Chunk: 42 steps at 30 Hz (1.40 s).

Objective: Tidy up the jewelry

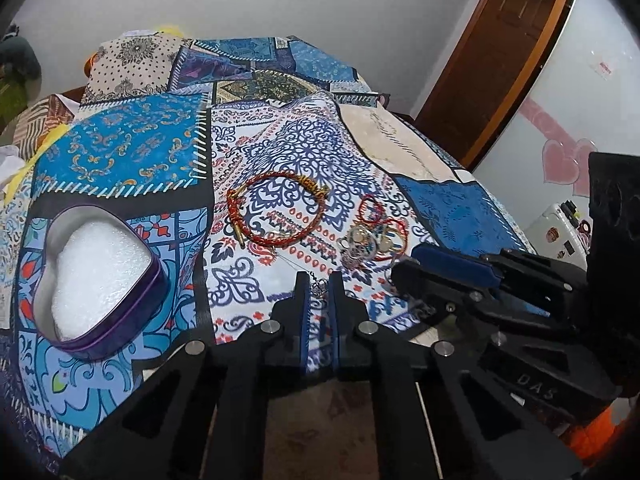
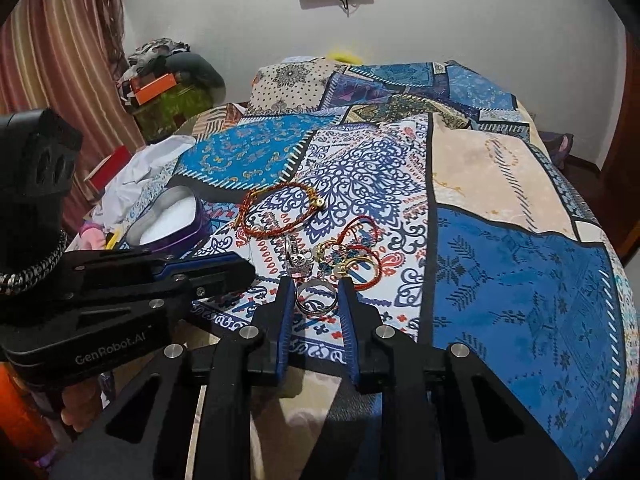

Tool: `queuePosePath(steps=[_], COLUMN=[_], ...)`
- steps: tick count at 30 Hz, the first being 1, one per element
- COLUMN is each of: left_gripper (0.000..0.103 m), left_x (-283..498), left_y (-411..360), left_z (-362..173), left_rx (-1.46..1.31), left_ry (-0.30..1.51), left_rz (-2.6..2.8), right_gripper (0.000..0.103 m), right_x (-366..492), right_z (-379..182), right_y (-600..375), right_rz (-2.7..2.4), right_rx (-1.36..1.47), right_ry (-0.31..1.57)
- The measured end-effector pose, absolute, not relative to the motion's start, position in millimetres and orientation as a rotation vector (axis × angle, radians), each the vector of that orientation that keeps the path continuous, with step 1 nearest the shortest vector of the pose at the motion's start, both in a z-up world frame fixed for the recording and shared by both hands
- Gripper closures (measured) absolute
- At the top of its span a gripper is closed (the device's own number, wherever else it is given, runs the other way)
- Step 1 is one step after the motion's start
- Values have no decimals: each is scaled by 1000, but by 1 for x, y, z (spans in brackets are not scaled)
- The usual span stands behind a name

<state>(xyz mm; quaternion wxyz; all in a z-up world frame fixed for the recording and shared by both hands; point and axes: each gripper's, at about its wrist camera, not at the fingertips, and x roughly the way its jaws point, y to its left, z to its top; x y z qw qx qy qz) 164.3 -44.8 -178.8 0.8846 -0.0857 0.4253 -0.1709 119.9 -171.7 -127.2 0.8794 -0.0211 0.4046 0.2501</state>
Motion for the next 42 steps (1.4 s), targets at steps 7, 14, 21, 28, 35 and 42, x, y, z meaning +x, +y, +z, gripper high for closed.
queuePosePath(steps=[7, 14, 21, 28, 35, 42], left_gripper=[96, 96, 96, 96, 97, 97], left_x=[142, 122, 108, 105, 96, 94], left_y=[-43, -38, -30, -23, -8, 19], left_z=[-153, -122, -103, -137, -170, -163], left_rx=[-167, -164, -164, -142, -97, -108], left_ry=[825, 749, 704, 821, 927, 887], left_rz=[-354, -345, -340, -304, -242, -151], right_gripper=[83, 83, 83, 83, 83, 83], right_x=[111, 98, 86, 83, 85, 88], right_z=[-110, -90, -76, -78, -81, -85], right_y=[-173, -169, -164, -162, -161, -151], right_rz=[516, 517, 517, 520, 523, 544], right_rx=[-37, -43, -50, -51, -53, -64], right_ry=[803, 750, 711, 717, 723, 736])
